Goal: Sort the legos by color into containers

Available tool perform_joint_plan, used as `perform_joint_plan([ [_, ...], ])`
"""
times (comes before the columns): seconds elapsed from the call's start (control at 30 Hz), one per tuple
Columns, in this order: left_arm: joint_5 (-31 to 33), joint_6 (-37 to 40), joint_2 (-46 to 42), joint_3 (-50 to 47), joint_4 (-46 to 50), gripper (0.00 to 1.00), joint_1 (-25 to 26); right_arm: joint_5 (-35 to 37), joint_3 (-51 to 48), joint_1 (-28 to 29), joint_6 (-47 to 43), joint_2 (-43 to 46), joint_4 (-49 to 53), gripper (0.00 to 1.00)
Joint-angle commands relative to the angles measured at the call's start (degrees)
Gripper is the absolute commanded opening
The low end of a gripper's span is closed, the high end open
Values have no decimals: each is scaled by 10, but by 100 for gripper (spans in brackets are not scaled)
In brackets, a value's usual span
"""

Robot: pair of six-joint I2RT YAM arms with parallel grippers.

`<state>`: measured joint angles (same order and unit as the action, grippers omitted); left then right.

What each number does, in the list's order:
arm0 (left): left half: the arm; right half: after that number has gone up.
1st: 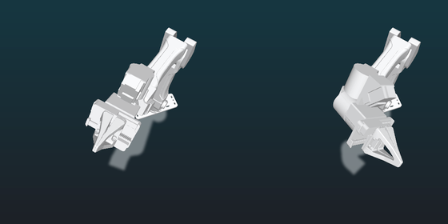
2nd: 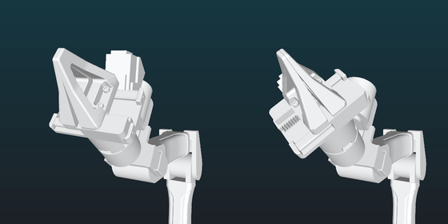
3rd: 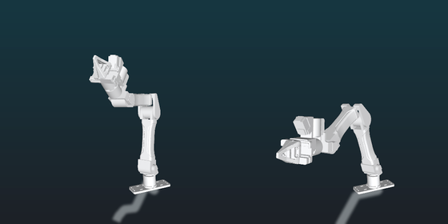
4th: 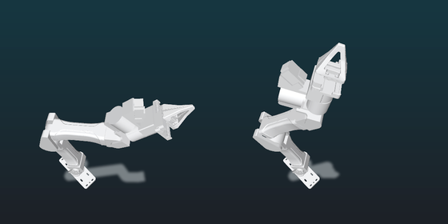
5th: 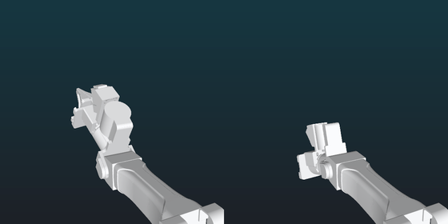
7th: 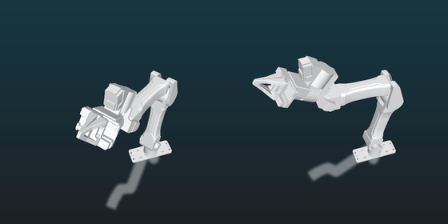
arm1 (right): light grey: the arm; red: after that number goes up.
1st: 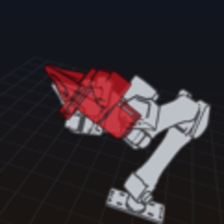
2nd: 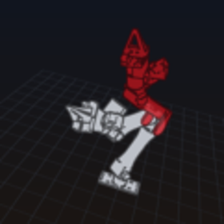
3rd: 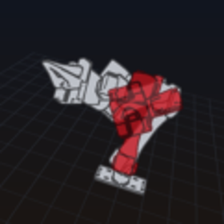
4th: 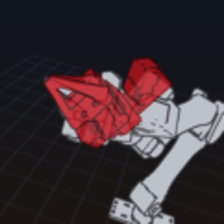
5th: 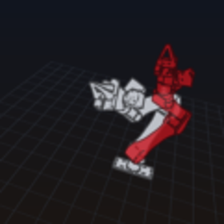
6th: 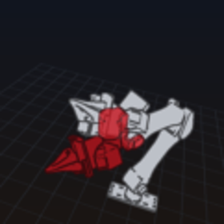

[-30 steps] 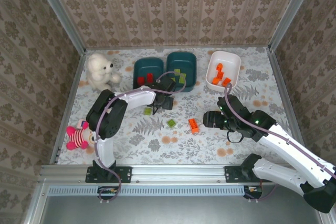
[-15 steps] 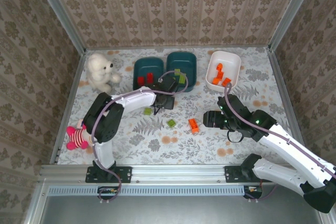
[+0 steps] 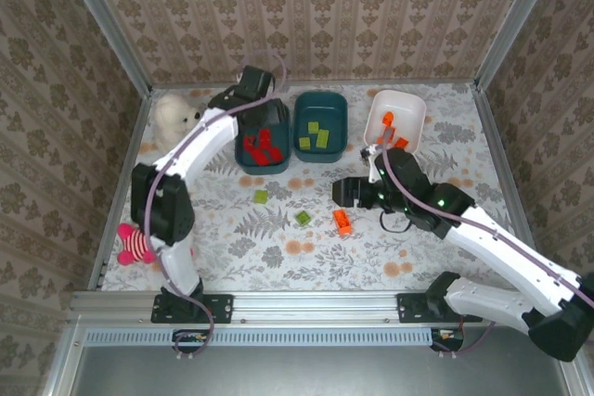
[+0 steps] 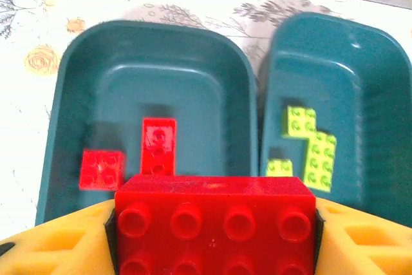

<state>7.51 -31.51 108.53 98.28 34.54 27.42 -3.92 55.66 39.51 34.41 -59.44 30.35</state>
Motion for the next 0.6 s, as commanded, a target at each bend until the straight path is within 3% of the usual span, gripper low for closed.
perform_joint_plan([
  [0.0,-24,35,88,80,20,56,-32,-26,48,4,-22,-36,-58,79],
  [0.27,-50,41,268,264,52,56,-70,-24,82,3,-22,-78,-45,80],
  [0.57,-52,27,323,285,69,57,-64,-16,78,-2,-15,-85,-24,81],
])
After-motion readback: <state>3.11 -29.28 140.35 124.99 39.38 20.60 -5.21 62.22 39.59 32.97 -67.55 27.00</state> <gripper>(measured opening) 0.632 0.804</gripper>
